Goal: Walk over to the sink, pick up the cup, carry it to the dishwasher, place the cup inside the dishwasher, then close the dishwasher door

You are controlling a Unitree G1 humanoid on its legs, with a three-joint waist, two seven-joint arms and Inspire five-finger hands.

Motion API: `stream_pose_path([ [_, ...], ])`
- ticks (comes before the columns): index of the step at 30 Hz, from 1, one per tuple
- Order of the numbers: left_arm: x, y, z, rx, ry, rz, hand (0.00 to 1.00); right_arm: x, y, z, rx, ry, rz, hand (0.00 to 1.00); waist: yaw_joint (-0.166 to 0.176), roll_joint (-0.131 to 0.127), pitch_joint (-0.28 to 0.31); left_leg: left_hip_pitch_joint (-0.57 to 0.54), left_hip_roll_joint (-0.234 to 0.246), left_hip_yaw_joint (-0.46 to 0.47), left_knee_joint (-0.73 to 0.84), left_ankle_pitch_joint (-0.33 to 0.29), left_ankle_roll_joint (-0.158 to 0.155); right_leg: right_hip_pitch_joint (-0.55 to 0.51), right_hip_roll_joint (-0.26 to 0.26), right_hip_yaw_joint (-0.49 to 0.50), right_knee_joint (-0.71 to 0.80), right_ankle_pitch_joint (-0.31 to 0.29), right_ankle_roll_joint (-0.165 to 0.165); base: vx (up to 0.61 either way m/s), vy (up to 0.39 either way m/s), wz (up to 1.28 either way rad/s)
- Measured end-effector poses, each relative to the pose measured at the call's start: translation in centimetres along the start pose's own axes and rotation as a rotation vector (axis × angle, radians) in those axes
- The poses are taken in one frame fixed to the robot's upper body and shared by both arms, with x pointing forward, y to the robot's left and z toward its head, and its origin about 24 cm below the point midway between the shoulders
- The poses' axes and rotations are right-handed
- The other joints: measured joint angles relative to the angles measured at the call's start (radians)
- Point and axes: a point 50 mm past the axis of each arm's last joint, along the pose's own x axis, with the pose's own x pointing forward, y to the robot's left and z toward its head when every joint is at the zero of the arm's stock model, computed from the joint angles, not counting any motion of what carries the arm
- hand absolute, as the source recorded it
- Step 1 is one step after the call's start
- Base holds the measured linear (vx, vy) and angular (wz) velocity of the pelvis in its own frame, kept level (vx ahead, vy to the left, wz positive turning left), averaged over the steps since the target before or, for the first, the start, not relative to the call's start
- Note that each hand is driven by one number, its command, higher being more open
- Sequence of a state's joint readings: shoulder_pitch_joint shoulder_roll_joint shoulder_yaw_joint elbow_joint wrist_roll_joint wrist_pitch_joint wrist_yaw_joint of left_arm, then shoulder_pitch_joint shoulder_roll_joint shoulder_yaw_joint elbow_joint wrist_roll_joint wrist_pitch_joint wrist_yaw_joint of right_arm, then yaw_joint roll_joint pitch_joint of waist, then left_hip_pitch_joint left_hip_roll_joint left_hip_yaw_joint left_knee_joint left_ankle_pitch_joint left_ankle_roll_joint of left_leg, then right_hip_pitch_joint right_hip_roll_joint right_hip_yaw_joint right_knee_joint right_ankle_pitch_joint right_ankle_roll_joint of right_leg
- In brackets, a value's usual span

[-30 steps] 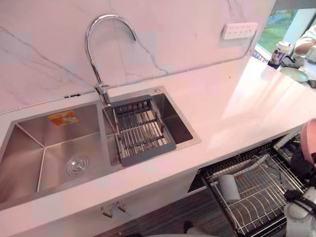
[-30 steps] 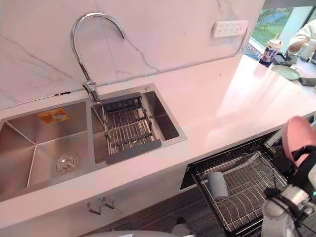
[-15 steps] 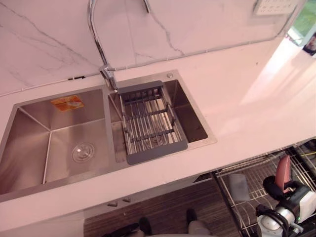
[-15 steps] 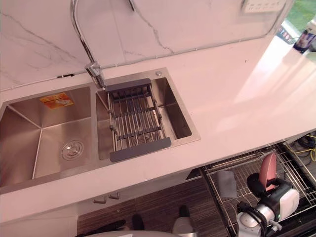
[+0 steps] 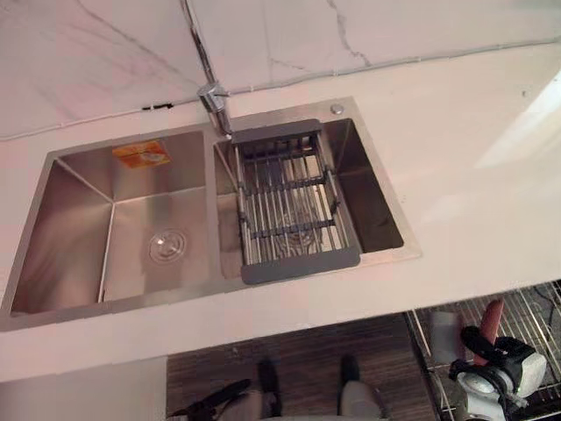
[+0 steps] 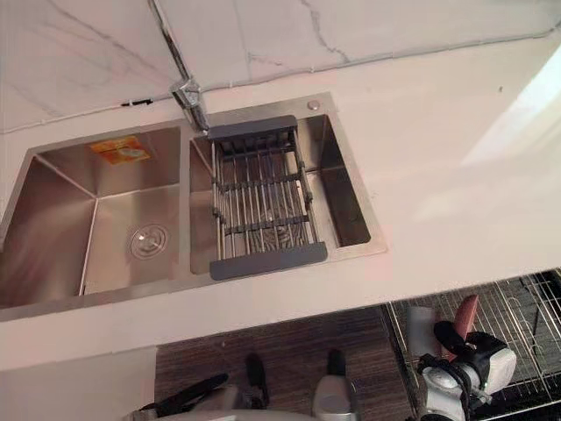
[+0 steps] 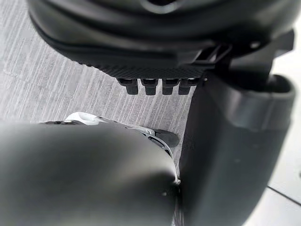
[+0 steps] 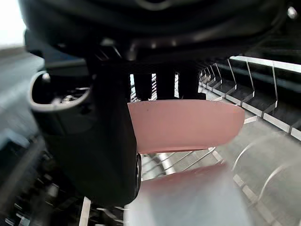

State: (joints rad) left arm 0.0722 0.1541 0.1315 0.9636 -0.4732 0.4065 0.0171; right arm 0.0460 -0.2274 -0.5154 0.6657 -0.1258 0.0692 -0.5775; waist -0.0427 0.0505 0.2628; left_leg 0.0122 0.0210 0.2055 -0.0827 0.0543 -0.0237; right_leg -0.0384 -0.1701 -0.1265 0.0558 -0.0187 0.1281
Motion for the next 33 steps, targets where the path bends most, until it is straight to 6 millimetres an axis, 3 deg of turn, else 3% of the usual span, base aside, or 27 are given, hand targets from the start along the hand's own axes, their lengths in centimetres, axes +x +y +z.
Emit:
stream_pose_path([
  [5, 0.0, -0.6, 0.9, -0.004, -0.018, -0.018, 1.00, 1.4, -1.3, 0.2, -0.133, 0.018, 0.006, 0.00, 0.003, 0.001, 0.029, -0.022, 0.002, -0.019, 0.005, 0.002, -0.001, -0.020, -0.006, -0.022, 0.034, -0.022, -0.001, 0.03, -0.015, 0.17],
  [6, 0.0, -0.8, 1.1, -0.009, -0.020, -0.024, 1.00, 1.6, -1.4, 0.2, -0.161, 0.019, 0.007, 1.00, 0.003, 0.000, 0.037, -0.022, 0.003, -0.021, 0.006, 0.001, -0.002, -0.021, -0.006, -0.023, 0.037, -0.024, -0.001, 0.03, 0.000, 0.04],
  [13, 0.0, -1.0, 1.6, -0.028, -0.029, -0.034, 1.00, 1.6, -1.5, -0.5, -0.203, 0.088, 0.014, 1.00, 0.005, -0.001, 0.050, -0.042, 0.013, -0.016, 0.023, -0.009, -0.015, -0.051, -0.004, -0.017, 0.075, -0.039, -0.002, 0.00, -0.005, -0.01],
  [20, 0.0, -1.3, 1.6, -0.072, -0.030, -0.050, 1.00, 1.9, -2.0, 0.0, 0.177, 0.160, -0.041, 1.00, 0.016, -0.002, 0.051, -0.055, 0.027, 0.041, 0.072, -0.051, -0.023, -0.073, 0.006, 0.036, 0.083, -0.042, -0.007, -0.03, 0.000, -0.24],
  [23, 0.0, -1.4, 1.6, -0.082, -0.037, -0.051, 1.00, 1.6, -1.7, 1.5, 0.321, 0.109, -0.044, 1.00, 0.020, -0.002, 0.051, -0.062, 0.052, 0.078, 0.162, -0.102, -0.022, -0.070, 0.024, 0.077, 0.085, -0.041, -0.013, 0.03, -0.022, -0.47],
  [24, 0.0, -1.5, 1.5, -0.095, -0.036, -0.055, 1.00, 1.5, -1.5, 2.5, 0.356, 0.070, -0.034, 1.00, 0.022, 0.000, 0.050, -0.074, 0.071, 0.089, 0.238, -0.145, -0.021, -0.067, 0.037, 0.102, 0.089, -0.040, -0.015, 0.04, -0.035, -0.74],
  [28, 0.0, -2.4, 1.8, -0.118, -0.077, -0.080, 1.00, 0.8, -0.5, 7.2, 0.471, -0.115, 0.027, 1.00, 0.043, 0.001, 0.050, -0.125, 0.105, 0.010, 0.529, -0.250, 0.002, -0.068, 0.079, 0.243, 0.119, -0.039, -0.015, 0.01, -0.007, -1.02],
  [33, 0.1, -2.4, 1.2, -0.110, -0.063, -0.058, 1.00, 0.5, -0.9, 10.1, 0.520, -0.238, 0.061, 1.00, 0.032, 0.012, 0.042, -0.062, 0.112, 0.000, 0.550, -0.352, -0.008, -0.083, 0.115, 0.345, 0.129, -0.005, 0.024, -0.06, 0.139, -0.86],
])
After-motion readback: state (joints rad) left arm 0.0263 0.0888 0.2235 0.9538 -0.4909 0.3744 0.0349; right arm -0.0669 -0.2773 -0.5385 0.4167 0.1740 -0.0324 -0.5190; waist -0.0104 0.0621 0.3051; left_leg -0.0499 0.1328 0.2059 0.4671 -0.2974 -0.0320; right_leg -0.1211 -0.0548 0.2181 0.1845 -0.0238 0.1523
